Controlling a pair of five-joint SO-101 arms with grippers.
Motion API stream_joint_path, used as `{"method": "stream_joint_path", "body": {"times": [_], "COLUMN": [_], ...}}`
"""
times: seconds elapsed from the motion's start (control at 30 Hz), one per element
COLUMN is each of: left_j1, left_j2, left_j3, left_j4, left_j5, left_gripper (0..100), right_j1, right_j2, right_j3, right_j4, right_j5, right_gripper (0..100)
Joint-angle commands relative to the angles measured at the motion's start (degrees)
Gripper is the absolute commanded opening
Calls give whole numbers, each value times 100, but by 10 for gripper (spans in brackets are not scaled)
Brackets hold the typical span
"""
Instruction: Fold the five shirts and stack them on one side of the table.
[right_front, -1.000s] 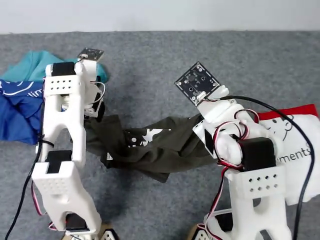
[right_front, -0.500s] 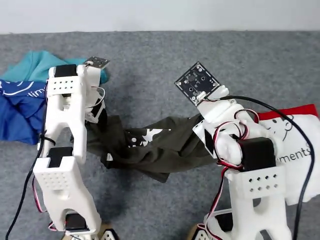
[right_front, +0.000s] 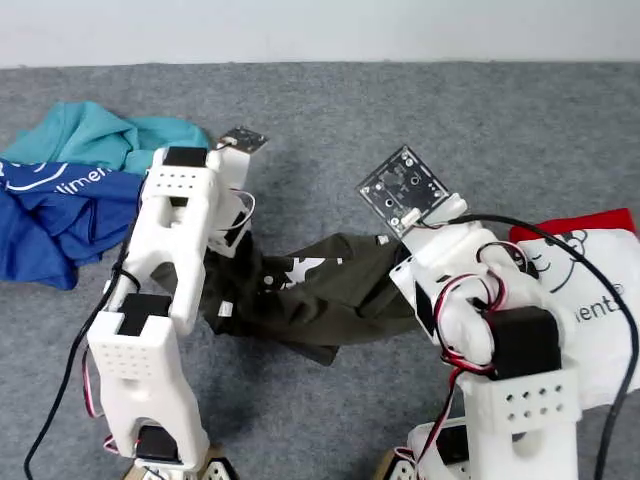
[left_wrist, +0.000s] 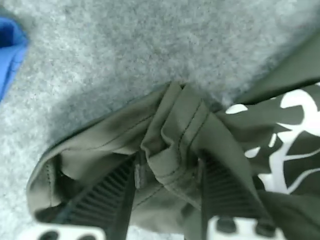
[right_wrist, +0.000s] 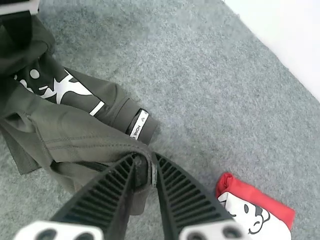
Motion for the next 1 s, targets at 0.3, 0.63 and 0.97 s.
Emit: {"method": "stream_joint_path", "body": {"times": [0.3, 0.63, 0.97], "left_j1": [211, -510, -1609], "left_j2": [-114, -1055, -3560], "left_j3": [-31, -1947, -1719], "left_j4": [-44, 1310, 1310], "left_j5": [0, 18, 0], "left_gripper": [13, 13, 13], "right_j1": [57, 690, 1235], "right_j2": [-101, -92, 136], "right_j3": [-18, -132, -2163], "right_j4": [-145, -857, -637], "right_j5": [-26, -299, -554], "right_gripper": [9, 9, 8]}}
